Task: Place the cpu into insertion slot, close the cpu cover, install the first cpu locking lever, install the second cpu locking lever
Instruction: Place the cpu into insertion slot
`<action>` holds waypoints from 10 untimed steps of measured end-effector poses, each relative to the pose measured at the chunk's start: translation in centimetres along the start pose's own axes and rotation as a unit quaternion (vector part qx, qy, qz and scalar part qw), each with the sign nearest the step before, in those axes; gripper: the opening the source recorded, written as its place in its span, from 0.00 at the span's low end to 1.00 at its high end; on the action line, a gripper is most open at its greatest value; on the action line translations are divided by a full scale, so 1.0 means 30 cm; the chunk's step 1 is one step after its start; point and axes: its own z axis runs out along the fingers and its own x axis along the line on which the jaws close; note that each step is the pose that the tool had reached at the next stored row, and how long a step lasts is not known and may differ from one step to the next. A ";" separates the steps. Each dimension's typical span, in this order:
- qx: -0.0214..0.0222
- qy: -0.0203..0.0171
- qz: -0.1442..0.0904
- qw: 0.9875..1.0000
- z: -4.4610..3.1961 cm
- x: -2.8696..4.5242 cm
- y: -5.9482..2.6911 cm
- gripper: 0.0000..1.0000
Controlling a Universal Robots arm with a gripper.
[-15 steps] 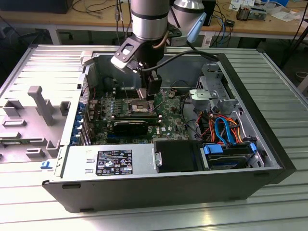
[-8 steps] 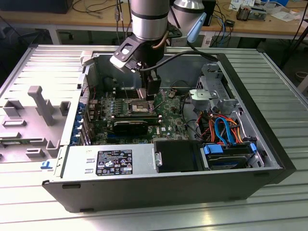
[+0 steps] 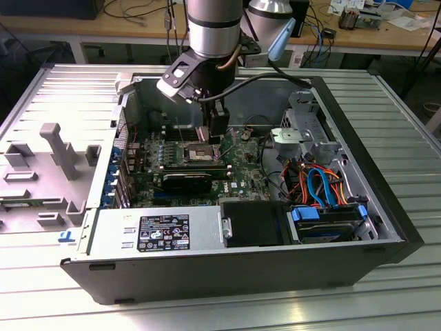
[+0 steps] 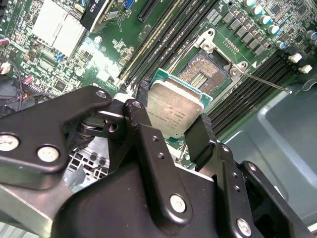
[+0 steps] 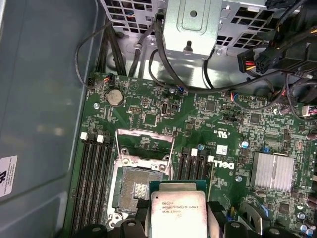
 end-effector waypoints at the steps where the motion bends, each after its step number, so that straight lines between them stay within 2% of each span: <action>1: 0.000 0.000 0.001 1.000 0.000 0.000 0.000 0.55; 10: 0.000 0.000 0.024 1.000 0.001 0.000 0.000 0.55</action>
